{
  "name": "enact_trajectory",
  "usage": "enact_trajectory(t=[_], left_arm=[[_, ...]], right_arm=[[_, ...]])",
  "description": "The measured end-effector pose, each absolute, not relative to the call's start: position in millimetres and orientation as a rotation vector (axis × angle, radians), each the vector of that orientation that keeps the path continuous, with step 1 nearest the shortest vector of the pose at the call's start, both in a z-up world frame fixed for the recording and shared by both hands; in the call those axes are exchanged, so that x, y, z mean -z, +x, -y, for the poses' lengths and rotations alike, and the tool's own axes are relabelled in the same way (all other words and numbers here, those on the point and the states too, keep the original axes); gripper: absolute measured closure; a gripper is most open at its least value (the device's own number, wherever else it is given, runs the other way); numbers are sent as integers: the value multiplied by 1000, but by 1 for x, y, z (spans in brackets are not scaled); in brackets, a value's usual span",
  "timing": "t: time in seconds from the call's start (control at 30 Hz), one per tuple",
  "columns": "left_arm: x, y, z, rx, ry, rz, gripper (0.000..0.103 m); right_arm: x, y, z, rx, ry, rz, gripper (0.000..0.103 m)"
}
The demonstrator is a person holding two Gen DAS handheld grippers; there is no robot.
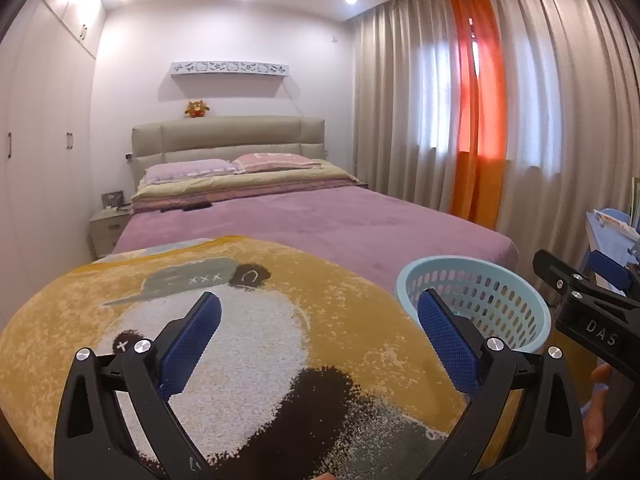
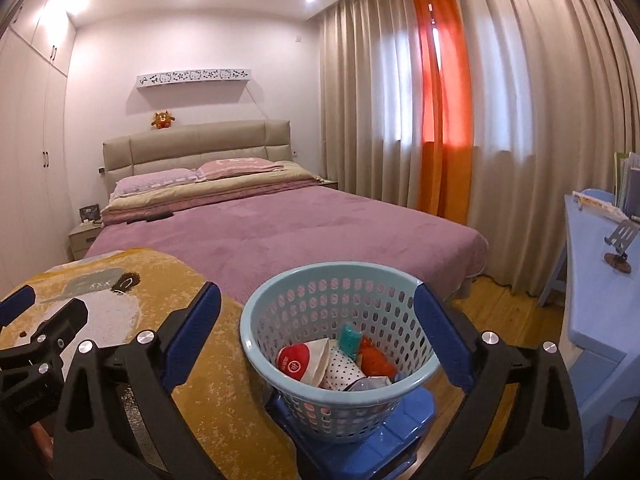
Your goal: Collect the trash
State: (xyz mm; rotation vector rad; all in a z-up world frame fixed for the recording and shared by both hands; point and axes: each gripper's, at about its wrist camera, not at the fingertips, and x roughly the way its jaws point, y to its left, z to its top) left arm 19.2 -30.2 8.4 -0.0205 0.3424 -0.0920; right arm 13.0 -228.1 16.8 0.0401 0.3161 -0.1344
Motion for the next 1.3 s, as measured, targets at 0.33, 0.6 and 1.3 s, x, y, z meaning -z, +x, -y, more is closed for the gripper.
enact_trajectory(t=[0.33,0.6,1.3], left_arm=[[-8,17,33,100,4,-345,7],[-10,18,33,94,2,-346,7],[-11,18,34,79,14,-348,7]], right_arm=[[-17,14,231,115,68,-336,10],[-16,17,229,107,65,-346,10],[-14,14,226,94,66,-344,10]])
